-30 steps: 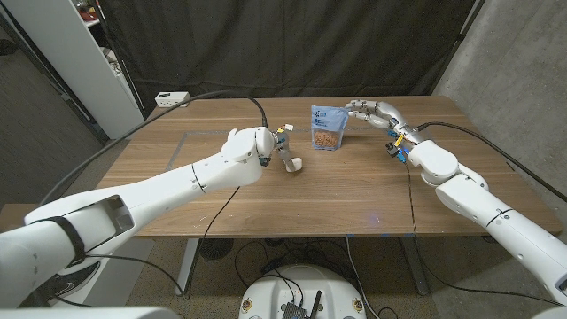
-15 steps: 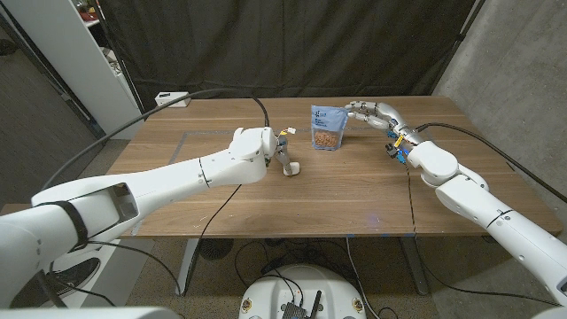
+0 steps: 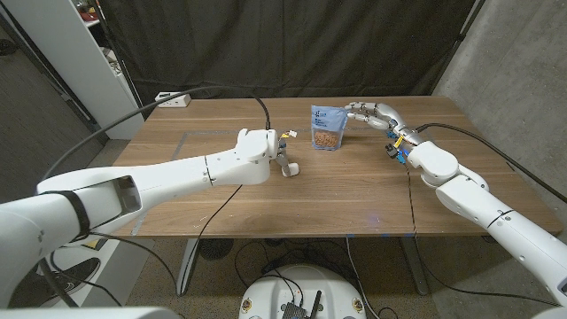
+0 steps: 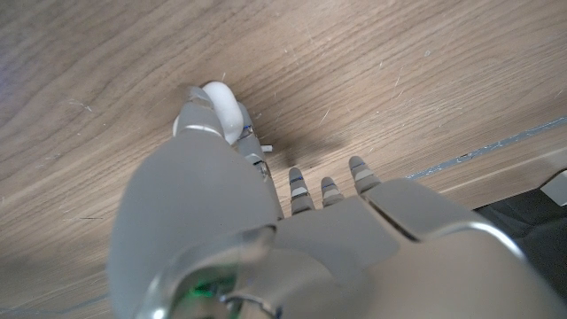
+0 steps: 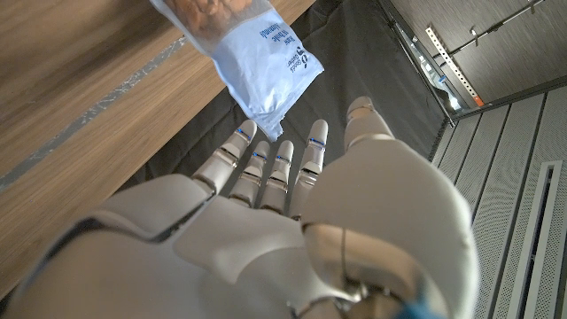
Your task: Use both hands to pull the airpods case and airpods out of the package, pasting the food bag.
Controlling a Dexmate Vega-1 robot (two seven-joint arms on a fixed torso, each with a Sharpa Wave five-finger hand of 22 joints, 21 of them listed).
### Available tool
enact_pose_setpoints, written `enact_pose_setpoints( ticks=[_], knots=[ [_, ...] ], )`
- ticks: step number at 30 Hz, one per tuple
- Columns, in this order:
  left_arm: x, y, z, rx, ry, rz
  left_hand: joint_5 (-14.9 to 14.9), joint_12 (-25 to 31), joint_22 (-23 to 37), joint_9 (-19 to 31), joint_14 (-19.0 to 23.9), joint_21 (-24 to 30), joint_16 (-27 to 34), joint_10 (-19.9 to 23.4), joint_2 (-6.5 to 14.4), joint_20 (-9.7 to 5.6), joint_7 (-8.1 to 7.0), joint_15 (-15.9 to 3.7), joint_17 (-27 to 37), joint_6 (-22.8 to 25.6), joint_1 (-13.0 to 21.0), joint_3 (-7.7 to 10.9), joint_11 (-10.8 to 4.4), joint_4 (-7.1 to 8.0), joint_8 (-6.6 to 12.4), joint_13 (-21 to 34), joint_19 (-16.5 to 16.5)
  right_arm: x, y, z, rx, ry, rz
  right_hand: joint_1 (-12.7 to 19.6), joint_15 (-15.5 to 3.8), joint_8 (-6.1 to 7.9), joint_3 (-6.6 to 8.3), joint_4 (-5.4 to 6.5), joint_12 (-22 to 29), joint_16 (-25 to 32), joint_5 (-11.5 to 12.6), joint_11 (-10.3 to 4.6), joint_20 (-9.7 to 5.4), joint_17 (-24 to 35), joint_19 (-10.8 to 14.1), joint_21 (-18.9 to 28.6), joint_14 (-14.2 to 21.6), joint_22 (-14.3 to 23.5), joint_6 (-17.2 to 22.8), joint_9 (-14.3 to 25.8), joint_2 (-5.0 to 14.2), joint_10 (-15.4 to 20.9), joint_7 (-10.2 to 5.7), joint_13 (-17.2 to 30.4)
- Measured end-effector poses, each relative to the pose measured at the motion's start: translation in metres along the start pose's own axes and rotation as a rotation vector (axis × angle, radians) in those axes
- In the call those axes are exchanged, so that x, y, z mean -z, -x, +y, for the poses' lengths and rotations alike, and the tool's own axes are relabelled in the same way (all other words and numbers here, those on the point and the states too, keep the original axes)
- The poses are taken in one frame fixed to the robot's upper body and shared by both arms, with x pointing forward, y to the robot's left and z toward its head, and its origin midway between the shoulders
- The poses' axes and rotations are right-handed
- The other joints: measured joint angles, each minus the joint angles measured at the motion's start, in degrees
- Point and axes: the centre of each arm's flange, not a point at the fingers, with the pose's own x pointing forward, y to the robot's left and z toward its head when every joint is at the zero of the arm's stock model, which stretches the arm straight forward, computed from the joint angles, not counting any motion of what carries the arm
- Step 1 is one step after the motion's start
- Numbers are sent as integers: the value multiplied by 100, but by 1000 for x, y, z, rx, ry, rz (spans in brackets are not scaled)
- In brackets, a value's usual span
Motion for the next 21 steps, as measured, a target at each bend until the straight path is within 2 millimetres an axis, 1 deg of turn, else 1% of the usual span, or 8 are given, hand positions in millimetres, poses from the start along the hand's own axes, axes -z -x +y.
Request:
enact_pose_setpoints(
  ticks=[2,4,8,11,13,15,17,21],
  knots=[
    [-1,0,0,2,-7,1,17,0,0,-10,-21,0,0,-26,-4,0,84,-21,0,-121,-49,-17,30,13,-39,0,0,1,0,0,-3,-1,2,0,0,0,0,0,0,0,0,0,0,0,0,0,0,0,0,0,0,0,0,0],
    [-1,0,-1,8,-7,-1,23,0,0,-23,-21,0,0,-37,4,0,201,-20,0,-291,-118,-61,103,4,-83,0,0,2,0,1,-5,-2,3,0,0,0,0,0,0,0,0,0,0,1,0,0,0,0,0,0,0,0,0,0],
    [0,0,0,17,-9,-1,40,0,0,-59,-20,0,0,-82,11,-29,311,-20,0,-647,-227,-96,238,28,-132,0,-29,2,0,0,-6,-2,4,0,0,0,0,0,23,0,0,0,-1,-14,0,0,0,0,0,0,0,0,0,0],
    [0,0,1,21,-11,-2,45,0,0,-60,-20,0,0,-121,11,-29,305,-20,0,-955,-227,-96,277,29,-176,4,-29,2,-1,0,-8,-3,4,0,0,0,0,1,23,0,0,0,-1,-16,1,0,0,0,0,1,0,0,0,0],
    [2,-1,2,28,-9,0,45,0,0,-61,-19,0,0,-132,0,-29,304,-18,0,-1034,-238,-115,289,46,-176,15,-29,2,-1,0,-10,-4,4,-3,0,0,0,1,23,0,29,0,-1,-16,1,0,0,0,12,1,-3,0,-12,0],
    [2,-1,2,35,-7,-4,45,0,0,-61,12,0,0,-130,-89,-29,316,18,0,-1090,-327,-194,291,78,-176,16,-29,2,-2,0,-10,-3,4,-23,0,0,0,1,23,0,43,0,-1,-16,1,0,0,0,30,1,-23,0,-30,0],
    [3,-1,3,36,-7,-2,45,0,0,-61,1,0,0,-135,-157,-29,316,45,0,-1091,-395,-242,347,125,-176,16,-29,2,-2,0,-12,-3,4,-23,0,0,0,1,23,0,43,-21,-1,-16,1,0,0,0,42,1,-23,21,-42,0],
    [5,-2,4,45,-8,-5,45,0,0,-72,1,0,0,-135,-217,-29,317,45,14,-1111,-562,-360,348,197,-120,16,-29,3,-3,0,-16,-4,4,-53,0,0,0,1,23,0,43,-20,-1,-16,1,0,0,0,60,1,-53,21,-60,0]
  ],
)
